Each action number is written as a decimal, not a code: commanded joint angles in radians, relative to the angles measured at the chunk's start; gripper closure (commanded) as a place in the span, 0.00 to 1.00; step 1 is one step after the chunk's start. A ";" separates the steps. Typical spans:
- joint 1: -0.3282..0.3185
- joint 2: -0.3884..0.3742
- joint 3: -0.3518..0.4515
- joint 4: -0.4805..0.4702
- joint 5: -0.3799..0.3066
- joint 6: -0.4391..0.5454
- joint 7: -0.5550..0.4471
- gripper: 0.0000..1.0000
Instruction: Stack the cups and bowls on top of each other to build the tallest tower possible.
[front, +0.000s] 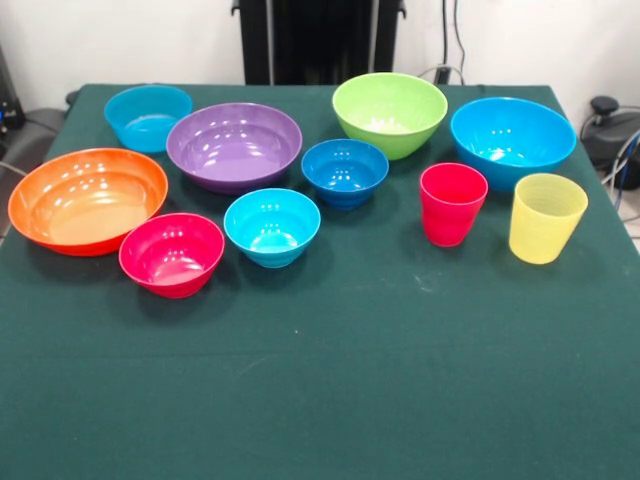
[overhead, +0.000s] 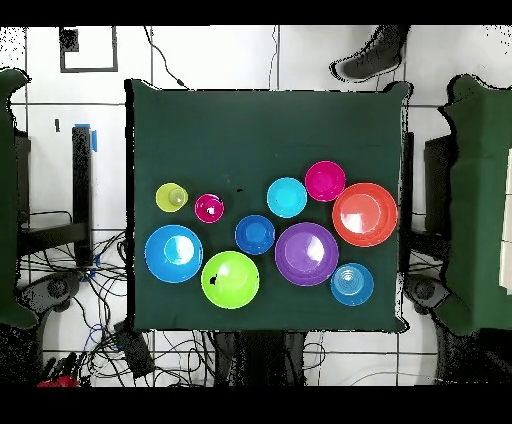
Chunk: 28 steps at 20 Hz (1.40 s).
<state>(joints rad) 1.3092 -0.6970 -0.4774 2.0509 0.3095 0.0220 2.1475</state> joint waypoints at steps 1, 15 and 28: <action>0.003 0.068 0.074 0.048 0.009 -0.063 0.196 0.00; 0.008 0.136 0.084 0.044 0.026 -0.122 0.204 0.00; -0.038 0.171 0.114 0.071 -0.009 -0.218 0.200 0.00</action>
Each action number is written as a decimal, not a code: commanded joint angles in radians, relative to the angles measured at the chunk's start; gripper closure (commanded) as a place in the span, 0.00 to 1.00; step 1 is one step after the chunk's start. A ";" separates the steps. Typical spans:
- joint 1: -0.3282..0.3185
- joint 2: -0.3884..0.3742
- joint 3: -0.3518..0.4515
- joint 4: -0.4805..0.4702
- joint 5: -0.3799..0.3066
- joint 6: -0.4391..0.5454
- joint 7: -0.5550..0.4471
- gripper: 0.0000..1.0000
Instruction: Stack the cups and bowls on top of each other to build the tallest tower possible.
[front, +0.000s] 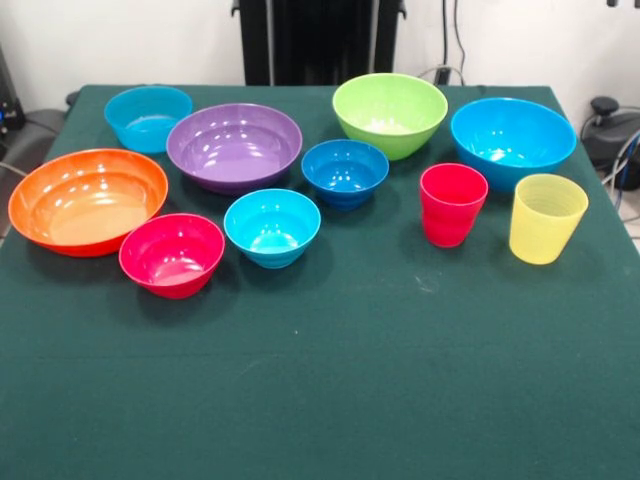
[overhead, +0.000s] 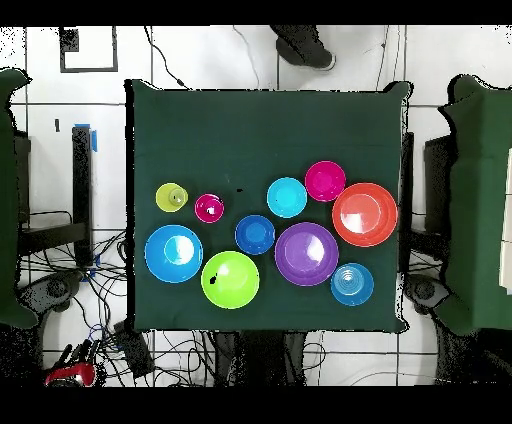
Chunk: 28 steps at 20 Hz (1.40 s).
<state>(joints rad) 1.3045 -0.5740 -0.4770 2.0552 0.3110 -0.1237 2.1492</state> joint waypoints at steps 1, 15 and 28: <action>-0.038 0.050 0.116 0.069 -0.012 -0.079 0.197 0.00; -0.097 0.039 0.132 0.095 -0.051 -0.123 0.160 0.00; -0.154 0.011 0.141 0.144 -0.129 -0.151 0.146 0.00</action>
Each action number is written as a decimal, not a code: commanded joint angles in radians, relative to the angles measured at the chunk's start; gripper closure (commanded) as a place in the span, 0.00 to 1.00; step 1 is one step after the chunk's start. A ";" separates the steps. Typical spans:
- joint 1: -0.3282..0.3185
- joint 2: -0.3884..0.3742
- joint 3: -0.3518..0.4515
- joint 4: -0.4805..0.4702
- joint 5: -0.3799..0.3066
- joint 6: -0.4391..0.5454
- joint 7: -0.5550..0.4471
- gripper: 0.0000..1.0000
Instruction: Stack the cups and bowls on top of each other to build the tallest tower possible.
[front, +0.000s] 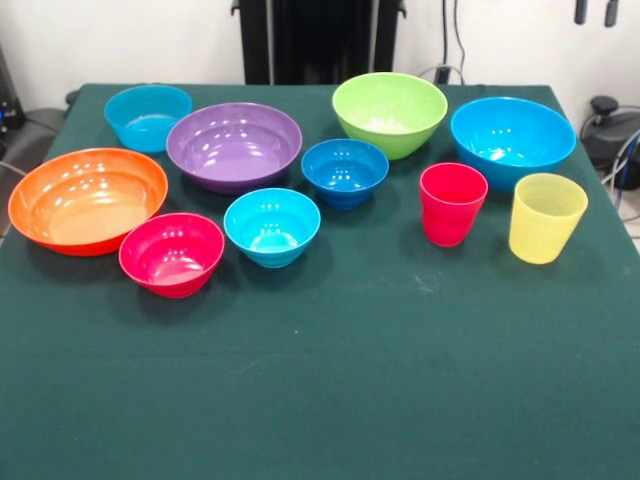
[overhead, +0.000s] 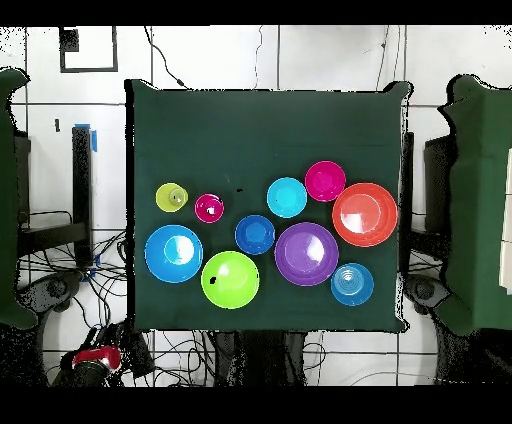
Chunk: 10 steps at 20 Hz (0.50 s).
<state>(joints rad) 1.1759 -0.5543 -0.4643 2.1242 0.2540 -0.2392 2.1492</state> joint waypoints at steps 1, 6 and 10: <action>-0.028 -0.009 0.129 0.079 -0.076 -0.038 0.147 0.00; -0.039 -0.008 0.134 0.099 -0.099 -0.054 0.148 0.00; -0.052 -0.012 0.134 0.116 -0.124 -0.066 0.147 0.00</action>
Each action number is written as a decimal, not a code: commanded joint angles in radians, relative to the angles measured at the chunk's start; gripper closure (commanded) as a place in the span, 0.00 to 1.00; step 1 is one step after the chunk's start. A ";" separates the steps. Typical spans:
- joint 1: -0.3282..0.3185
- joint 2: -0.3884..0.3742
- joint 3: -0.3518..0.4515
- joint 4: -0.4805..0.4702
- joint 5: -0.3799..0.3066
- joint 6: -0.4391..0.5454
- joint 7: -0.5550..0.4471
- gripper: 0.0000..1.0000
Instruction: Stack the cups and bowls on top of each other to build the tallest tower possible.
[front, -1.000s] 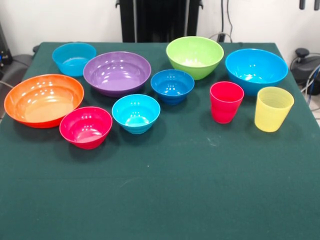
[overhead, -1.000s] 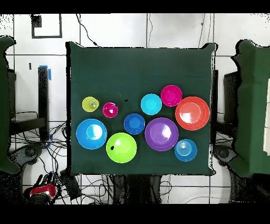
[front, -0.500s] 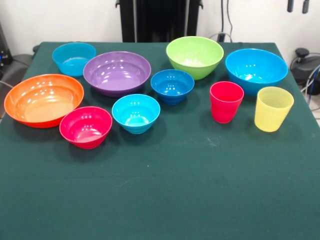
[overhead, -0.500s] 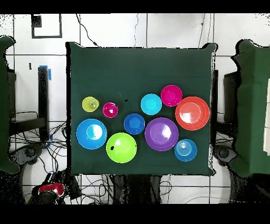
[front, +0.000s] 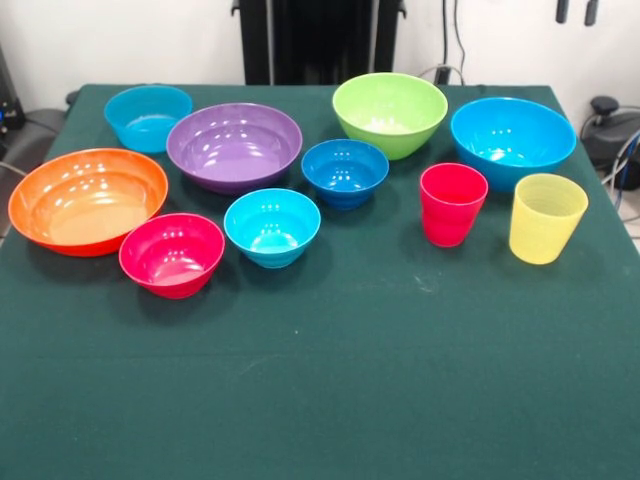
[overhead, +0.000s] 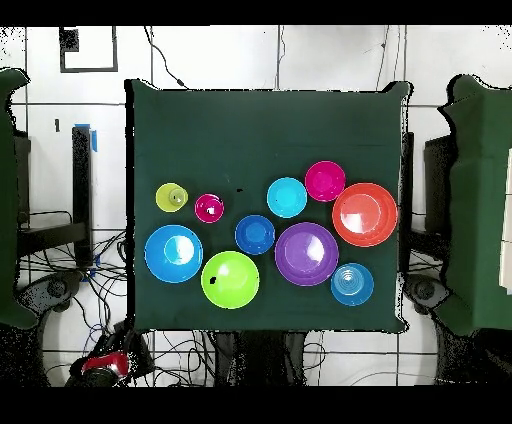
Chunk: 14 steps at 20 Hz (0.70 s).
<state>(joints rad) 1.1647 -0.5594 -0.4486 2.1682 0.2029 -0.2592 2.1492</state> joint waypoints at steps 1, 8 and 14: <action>-0.043 -0.008 0.116 0.075 -0.078 -0.046 0.145 0.00; -0.037 0.011 0.096 0.096 -0.091 -0.057 0.141 0.00; -0.036 0.015 0.082 0.109 -0.100 -0.060 0.133 0.00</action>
<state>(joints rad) 1.1473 -0.5669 -0.4445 2.2238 0.1519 -0.2897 2.1492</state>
